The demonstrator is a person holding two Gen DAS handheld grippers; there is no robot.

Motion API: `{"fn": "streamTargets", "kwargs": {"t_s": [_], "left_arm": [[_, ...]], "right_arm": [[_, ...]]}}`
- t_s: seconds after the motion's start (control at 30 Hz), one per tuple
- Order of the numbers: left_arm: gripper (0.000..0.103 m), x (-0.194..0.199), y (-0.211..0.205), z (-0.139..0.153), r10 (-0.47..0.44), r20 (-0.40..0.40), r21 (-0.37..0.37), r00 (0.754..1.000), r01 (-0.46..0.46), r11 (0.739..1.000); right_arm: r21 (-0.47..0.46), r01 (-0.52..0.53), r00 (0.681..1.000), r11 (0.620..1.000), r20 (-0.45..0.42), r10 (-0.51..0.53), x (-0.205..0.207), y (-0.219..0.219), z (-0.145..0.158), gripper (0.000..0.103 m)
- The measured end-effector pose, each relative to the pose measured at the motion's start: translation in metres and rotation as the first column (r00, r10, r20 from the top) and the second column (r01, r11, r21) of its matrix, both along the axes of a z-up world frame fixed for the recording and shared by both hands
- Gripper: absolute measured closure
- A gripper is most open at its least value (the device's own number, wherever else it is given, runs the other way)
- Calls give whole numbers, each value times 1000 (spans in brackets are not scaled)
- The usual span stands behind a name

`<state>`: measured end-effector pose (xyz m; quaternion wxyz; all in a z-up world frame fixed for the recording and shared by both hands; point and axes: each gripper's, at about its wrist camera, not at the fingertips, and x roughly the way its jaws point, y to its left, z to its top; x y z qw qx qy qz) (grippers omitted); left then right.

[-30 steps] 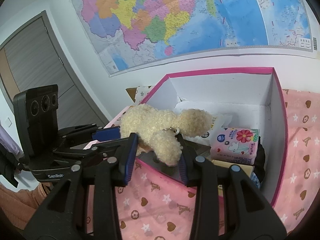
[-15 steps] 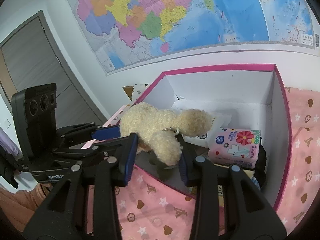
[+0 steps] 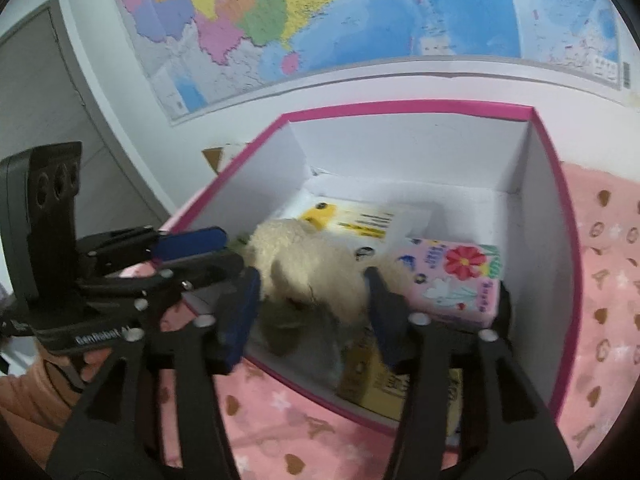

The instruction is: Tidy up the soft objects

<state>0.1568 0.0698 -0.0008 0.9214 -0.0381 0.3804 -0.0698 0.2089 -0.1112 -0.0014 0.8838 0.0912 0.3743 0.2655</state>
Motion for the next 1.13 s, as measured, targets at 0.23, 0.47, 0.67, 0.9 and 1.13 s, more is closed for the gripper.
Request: {"fn": "streamTargets", "kwargs": {"t_s": [0.23,0.47,0.67,0.9,1.13], "left_arm": [[41,-19,1,7,14,47,-11,999,-14,1000],[8,-50,-3,18,32,109,-34,993,-28,999],[0,-75,-6,16,85,130,-17,988,-83,996],[0,-96,-5,2,140,98,-26,985,-138,990],[0,-112,-17,-2,167,118,36,979,-172,984]], "right_arm": [[-26,52,997,998,66,-50,-26,-15,15,44],[-83,63,982,995,182,-47,-74,-6,28,25],[-137,146,967,980,229,-112,-110,-3,15,8],[-140,152,975,978,184,-125,-125,1,-2,8],[-134,142,979,981,166,-119,-131,7,-9,8]]}}
